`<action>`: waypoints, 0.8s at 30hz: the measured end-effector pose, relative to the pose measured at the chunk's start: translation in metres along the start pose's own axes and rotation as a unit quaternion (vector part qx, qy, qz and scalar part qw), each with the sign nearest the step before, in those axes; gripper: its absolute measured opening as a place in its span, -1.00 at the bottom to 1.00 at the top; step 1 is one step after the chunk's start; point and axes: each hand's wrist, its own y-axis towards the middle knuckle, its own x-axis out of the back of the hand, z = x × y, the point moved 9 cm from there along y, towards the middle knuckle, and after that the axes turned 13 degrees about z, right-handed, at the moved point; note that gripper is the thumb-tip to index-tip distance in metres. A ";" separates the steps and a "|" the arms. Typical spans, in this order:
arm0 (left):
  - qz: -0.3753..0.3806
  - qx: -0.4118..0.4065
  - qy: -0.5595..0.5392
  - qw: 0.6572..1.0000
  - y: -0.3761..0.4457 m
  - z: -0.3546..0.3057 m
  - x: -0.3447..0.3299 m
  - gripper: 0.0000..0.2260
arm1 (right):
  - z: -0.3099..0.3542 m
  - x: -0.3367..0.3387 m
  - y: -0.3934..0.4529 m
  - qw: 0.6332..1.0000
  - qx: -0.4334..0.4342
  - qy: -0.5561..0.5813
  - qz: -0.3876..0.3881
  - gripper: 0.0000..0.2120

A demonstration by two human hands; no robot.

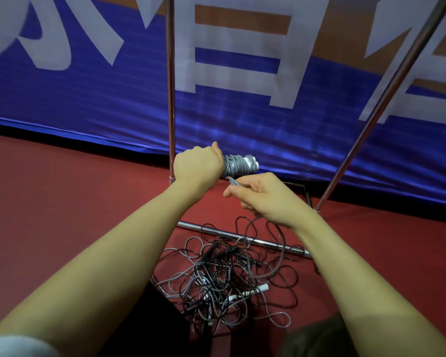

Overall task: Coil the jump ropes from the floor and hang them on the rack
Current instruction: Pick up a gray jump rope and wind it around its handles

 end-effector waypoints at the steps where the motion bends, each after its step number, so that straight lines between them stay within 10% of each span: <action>1: 0.002 -0.010 0.011 1.000 0.001 -0.002 -0.002 -0.55 | 0.000 0.003 -0.001 1.000 0.001 -0.009 -0.007 -0.83; 10: -0.052 -0.204 0.109 0.971 -0.014 -0.037 -0.006 -0.53 | 0.011 0.046 -0.013 0.972 0.037 -0.163 -0.167 -0.81; 24: -0.189 -0.381 -0.005 0.905 -0.049 -0.061 0.032 -0.67 | -0.006 0.075 -0.030 0.960 0.073 0.021 -0.271 -0.83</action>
